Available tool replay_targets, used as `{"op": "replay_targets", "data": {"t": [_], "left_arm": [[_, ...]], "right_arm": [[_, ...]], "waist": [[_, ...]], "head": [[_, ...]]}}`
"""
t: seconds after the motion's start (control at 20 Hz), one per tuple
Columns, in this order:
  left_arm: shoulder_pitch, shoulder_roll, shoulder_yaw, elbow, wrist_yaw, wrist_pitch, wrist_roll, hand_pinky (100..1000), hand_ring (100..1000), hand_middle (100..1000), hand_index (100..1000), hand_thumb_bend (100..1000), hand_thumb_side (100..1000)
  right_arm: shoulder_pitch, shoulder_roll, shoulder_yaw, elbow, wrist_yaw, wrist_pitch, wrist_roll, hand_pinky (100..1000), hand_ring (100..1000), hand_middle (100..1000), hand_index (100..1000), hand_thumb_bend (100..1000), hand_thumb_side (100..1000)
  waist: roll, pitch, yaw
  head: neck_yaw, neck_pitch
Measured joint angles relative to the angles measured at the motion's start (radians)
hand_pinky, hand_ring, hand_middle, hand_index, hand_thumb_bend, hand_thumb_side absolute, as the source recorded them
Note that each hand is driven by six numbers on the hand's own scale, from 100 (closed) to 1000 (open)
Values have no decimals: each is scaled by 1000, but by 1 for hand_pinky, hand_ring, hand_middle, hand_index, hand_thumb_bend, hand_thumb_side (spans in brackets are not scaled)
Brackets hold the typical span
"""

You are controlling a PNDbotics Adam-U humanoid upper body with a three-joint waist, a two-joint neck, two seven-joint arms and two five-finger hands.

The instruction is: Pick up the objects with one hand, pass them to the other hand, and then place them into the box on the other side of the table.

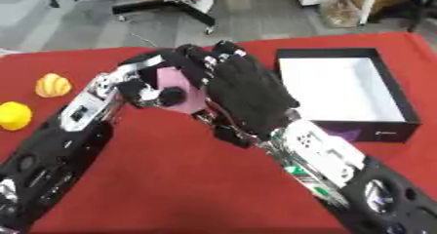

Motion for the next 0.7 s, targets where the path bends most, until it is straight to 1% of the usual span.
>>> {"op": "replay_targets", "data": {"t": [0.05,0.1,0.15,0.2,0.25,0.35,0.45,0.55,0.6,0.65,0.7], "left_arm": [[0,0,0,-2,0,1,0,726,534,461,529,100,389],[0,0,0,-4,0,2,-1,726,534,461,529,100,389],[0,-1,-1,-4,0,4,-1,727,536,462,530,100,389],[0,-2,-1,-6,1,5,-1,728,538,464,533,100,391],[0,-3,-1,-9,2,6,-1,729,541,467,538,100,393],[0,-3,0,-17,4,8,0,731,549,483,555,100,401],[0,-3,1,-22,4,8,0,735,560,496,573,100,411],[0,-3,2,-24,2,7,0,746,591,533,619,100,486],[0,-4,3,-27,-3,4,0,754,616,563,653,100,557],[0,-4,6,-29,-9,-1,0,760,632,583,674,100,604],[1,-4,9,-30,-17,-7,0,760,632,583,674,100,604]], "right_arm": [[0,0,1,0,1,3,-7,645,599,666,752,261,100],[0,0,1,0,4,7,-13,645,599,666,752,261,100],[-1,0,1,0,7,12,-22,624,584,598,682,171,100],[-1,1,1,0,8,18,-32,605,572,557,637,100,100],[0,1,2,0,9,24,-44,594,562,527,596,100,100],[0,2,5,0,8,35,-71,580,557,519,538,100,100],[1,6,8,0,4,42,-100,575,555,522,509,100,100],[6,9,8,1,-6,47,-129,576,554,540,478,100,100],[8,9,9,1,-10,50,-144,575,554,545,457,100,100],[9,9,10,3,-12,52,-159,575,554,547,447,100,100],[10,9,13,5,-14,54,-172,575,554,547,447,100,100]], "waist": [[0,0,0],[0,0,-1],[0,0,-2],[0,0,-2],[0,1,-2],[0,2,-2],[0,2,-2],[0,2,-2],[0,2,-2],[0,3,-2],[0,3,-1]], "head": [[0,0],[0,0],[0,0],[1,0],[1,0],[1,0],[1,0],[1,0],[1,0],[1,0],[1,0]]}}
